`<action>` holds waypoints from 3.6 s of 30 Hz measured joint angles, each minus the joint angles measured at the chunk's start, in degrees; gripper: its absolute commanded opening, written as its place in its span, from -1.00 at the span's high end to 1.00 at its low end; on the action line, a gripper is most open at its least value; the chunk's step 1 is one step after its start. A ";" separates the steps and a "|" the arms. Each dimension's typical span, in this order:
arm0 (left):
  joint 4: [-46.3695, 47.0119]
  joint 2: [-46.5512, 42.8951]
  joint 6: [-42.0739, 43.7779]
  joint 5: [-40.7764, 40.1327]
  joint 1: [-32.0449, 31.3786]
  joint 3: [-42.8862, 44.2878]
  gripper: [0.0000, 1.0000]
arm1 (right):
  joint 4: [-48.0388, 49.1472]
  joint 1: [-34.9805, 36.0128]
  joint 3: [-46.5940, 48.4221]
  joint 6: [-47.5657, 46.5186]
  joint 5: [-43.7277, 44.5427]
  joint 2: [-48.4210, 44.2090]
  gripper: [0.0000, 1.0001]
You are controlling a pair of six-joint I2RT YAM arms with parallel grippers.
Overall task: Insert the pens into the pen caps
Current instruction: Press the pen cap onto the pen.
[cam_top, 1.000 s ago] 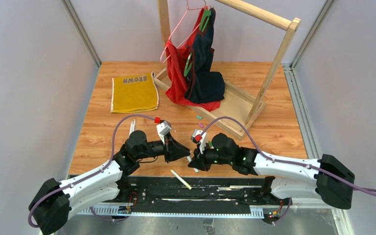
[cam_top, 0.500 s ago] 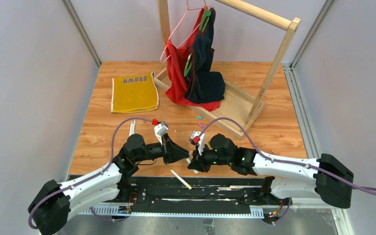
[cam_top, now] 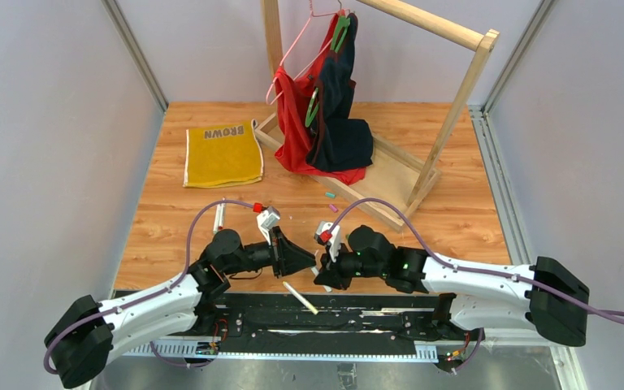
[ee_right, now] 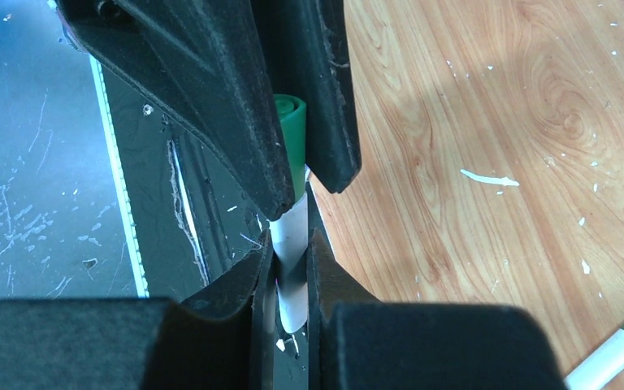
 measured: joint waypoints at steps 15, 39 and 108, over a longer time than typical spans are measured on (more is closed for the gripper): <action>2.51 -0.07 0.02 -1.20 -1.03 -0.37 0.99 | -1.07 0.22 0.02 0.04 1.79 -2.03 0.99; 6.29 3.91 1.81 -3.82 -4.35 -1.68 0.99 | -3.89 -0.04 0.20 -1.05 1.09 -1.49 0.98; 11.69 13.84 4.96 -7.32 -10.03 0.20 0.99 | -11.47 -4.35 -0.15 -6.60 -2.95 -4.28 0.99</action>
